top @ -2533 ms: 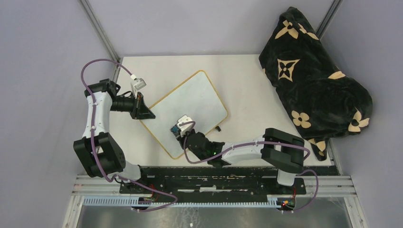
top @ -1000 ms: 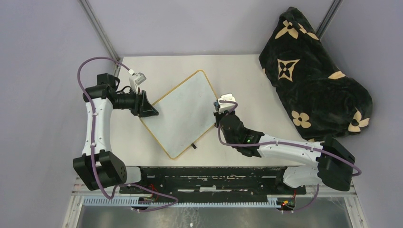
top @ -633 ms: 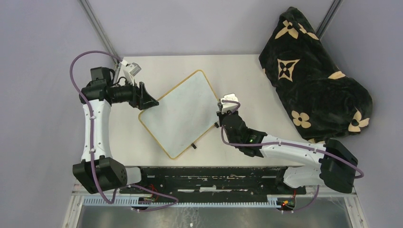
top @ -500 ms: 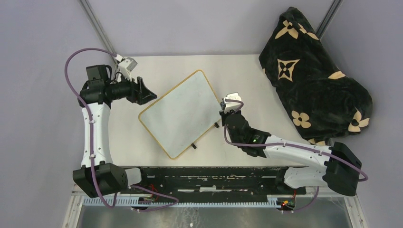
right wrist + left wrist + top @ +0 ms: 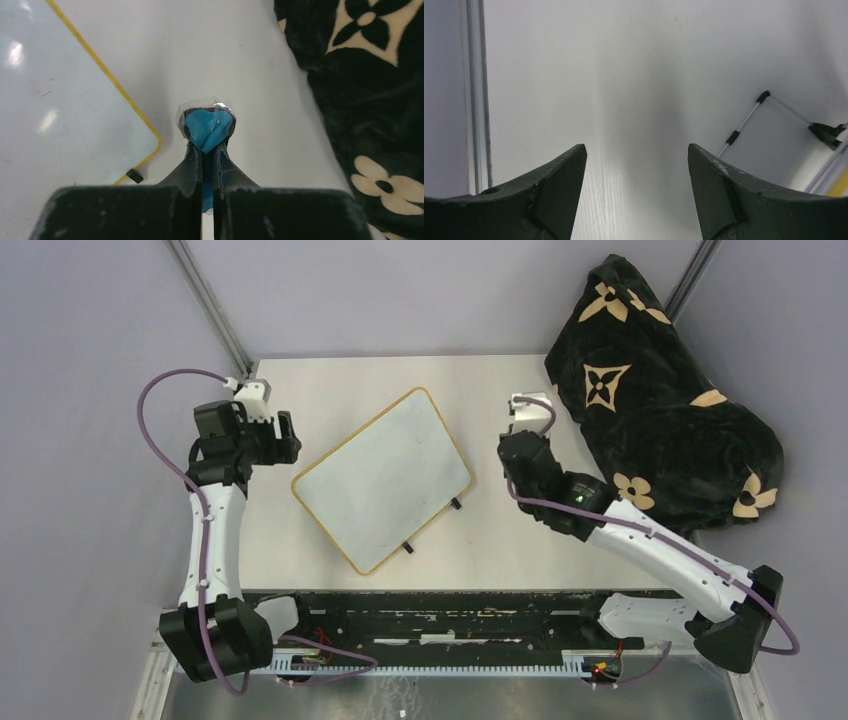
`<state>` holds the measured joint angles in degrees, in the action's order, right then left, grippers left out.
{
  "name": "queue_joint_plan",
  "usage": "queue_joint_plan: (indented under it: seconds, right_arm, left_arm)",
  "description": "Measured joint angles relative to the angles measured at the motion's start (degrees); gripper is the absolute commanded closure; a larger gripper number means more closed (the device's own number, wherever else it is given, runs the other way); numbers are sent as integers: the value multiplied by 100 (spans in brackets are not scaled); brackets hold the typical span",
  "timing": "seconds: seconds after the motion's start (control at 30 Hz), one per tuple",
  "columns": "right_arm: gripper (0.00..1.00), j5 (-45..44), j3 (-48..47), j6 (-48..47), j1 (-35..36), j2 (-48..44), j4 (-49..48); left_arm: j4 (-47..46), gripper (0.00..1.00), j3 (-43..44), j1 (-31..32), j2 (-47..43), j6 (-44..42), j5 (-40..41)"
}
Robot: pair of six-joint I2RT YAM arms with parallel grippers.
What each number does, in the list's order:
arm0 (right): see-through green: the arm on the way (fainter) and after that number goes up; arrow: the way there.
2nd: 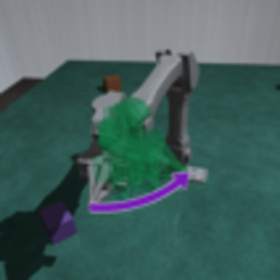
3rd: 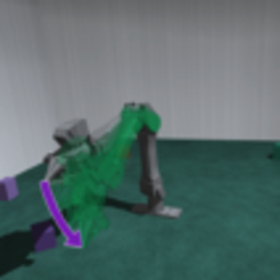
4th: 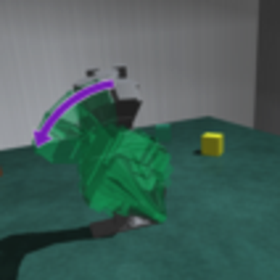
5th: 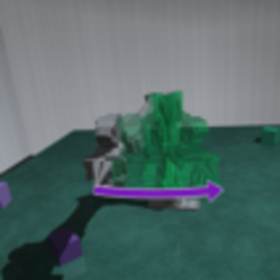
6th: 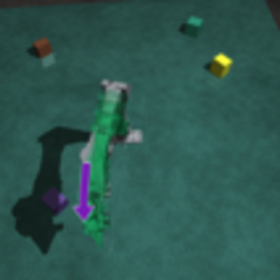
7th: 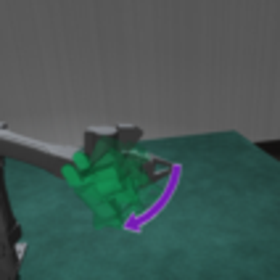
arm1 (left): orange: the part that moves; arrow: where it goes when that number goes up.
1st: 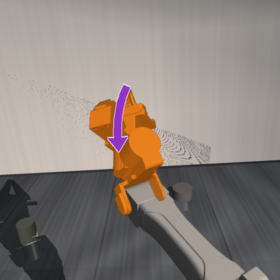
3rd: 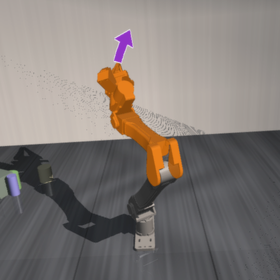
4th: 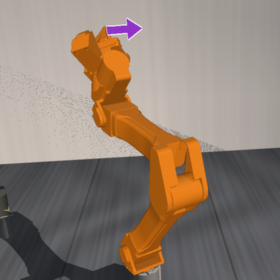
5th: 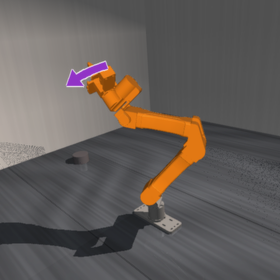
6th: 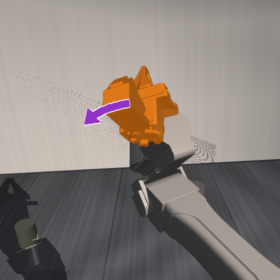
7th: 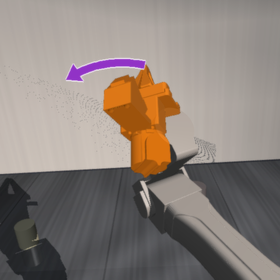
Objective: Erase the whiteboard
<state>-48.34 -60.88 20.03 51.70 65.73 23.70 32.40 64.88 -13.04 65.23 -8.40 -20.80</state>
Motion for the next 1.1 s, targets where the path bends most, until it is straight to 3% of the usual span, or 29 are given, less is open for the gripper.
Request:
queue_joint_plan:
  seconds: [0.27,0.5,0.73,1.1]
  right_arm:
    - [100,861,-1043,177,-1187,13,1762]
    - [99,2194,-1298,83,-2365,529,2470]
    - [100,3462,-1043,2,-3296,1158,2350]
    - [99,4201,-326,83,-3504,2015,1711]
  left_arm:
    - [-664,19,-1163,-13,-131,2,1003]
    - [-1528,18,-1729,-114,-28,0,1014]
    - [-2446,18,-2406,-396,264,0,144]
    - [-4098,17,-3746,-452,-485,216,-688]
